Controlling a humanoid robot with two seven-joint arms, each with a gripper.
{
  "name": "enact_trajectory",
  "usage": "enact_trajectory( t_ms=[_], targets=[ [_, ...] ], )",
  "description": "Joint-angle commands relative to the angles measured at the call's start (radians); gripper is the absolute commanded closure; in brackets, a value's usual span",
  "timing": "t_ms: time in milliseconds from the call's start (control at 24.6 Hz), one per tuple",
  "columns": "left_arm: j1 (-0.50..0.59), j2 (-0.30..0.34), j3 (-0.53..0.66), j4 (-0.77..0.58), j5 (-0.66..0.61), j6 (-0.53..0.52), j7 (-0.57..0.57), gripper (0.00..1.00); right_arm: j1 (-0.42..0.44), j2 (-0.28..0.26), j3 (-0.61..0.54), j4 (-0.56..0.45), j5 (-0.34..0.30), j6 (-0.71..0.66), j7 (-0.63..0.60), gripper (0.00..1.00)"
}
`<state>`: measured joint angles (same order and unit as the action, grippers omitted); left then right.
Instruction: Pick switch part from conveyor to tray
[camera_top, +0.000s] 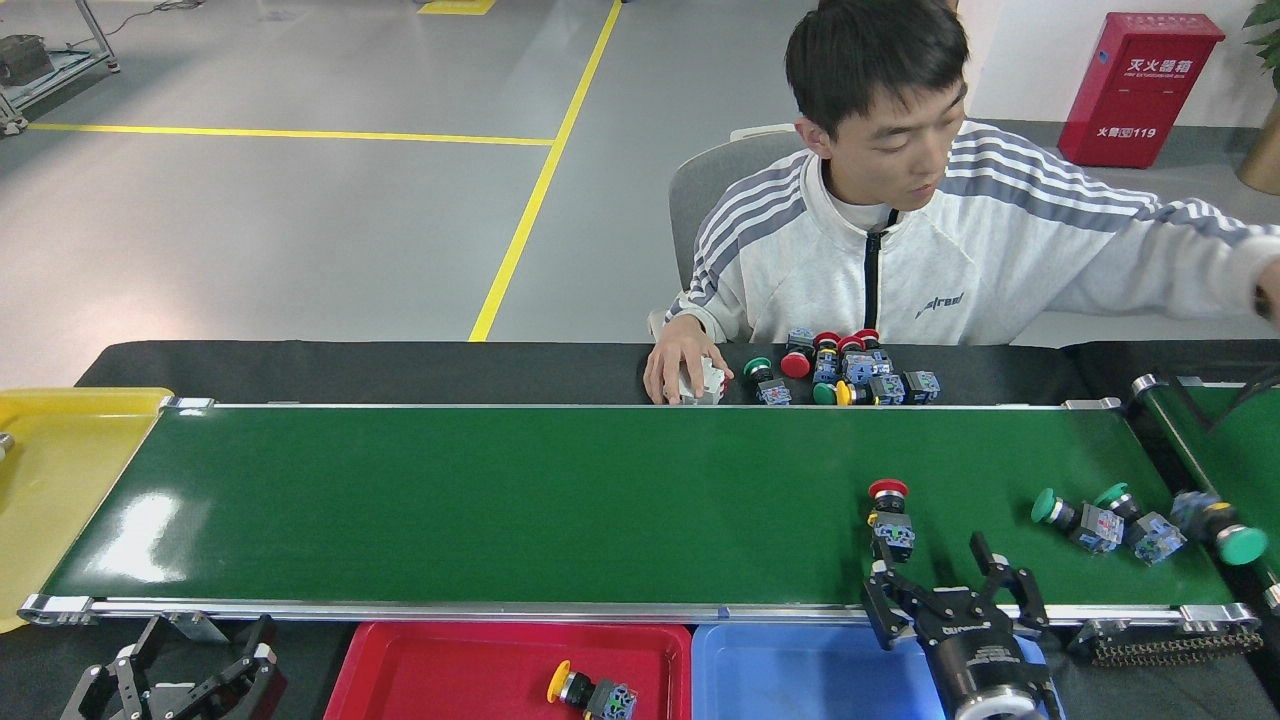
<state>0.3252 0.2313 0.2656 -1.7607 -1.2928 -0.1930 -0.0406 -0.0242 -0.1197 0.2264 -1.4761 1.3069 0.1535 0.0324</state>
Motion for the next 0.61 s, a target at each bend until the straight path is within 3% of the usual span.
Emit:
enact_trajectory(
  t_ms=[0,81,163,244,326,366,570],
  targets=[
    [-0.008,0.014,0.003,-0.010,0.000,0.001,0.002,0.00,-0.019,0.015,0.008,0.002,-0.002,-0.003,0.026,0.07],
    [-0.006,0.014,0.003,-0.010,0.000,0.001,0.004,0.00,-0.020,0.023,0.011,0.005,-0.002,-0.005,0.030,0.08],
    [-0.009,0.013,0.003,-0.010,0.000,0.001,0.004,0.00,-0.025,0.029,0.028,0.005,-0.002,-0.006,0.030,0.23],
    [-0.011,0.013,0.003,-0.010,0.000,0.001,0.004,0.00,-0.043,0.026,0.053,0.005,0.000,-0.006,0.032,0.65],
    [-0.011,0.014,0.003,-0.008,0.000,0.001,0.004,0.00,-0.048,0.020,0.071,0.005,0.000,-0.009,0.047,0.83],
    [-0.011,0.014,0.003,-0.008,0.000,0.001,0.004,0.00,-0.049,0.018,0.074,0.003,0.000,-0.012,0.055,0.89],
    [-0.009,0.016,0.003,-0.010,0.001,0.001,0.004,0.00,-0.042,0.017,0.076,-0.038,0.002,-0.100,0.057,0.98]
  ],
)
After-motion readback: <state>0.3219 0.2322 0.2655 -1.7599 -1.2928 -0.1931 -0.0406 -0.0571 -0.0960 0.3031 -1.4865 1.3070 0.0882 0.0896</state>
